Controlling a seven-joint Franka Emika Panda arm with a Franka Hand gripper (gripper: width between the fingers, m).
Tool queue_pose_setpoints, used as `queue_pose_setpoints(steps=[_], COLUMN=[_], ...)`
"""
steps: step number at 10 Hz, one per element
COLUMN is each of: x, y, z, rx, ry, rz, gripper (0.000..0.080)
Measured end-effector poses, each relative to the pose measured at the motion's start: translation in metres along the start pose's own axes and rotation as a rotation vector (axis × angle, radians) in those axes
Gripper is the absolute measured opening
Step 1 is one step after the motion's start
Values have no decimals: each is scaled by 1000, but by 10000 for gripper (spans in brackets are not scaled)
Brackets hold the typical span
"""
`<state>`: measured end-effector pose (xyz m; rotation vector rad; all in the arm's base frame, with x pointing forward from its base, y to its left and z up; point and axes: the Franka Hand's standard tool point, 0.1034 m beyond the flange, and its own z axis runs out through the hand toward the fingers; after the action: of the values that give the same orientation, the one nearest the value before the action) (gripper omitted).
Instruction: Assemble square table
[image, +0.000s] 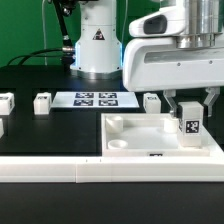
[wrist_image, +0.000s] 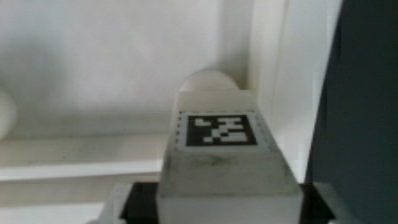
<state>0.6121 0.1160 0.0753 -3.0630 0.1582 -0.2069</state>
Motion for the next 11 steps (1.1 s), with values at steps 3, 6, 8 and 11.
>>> queue_pose_setpoints(steps=[3,6,8,11], x=[-1,-1,-2,-2], y=[1,3,3,1], z=[0,0,1,1], rx=[-5,-3,-5,-8], ry=[0,-1,-2,2], rz=[274,560,747,974], gripper=[290,290,290,290])
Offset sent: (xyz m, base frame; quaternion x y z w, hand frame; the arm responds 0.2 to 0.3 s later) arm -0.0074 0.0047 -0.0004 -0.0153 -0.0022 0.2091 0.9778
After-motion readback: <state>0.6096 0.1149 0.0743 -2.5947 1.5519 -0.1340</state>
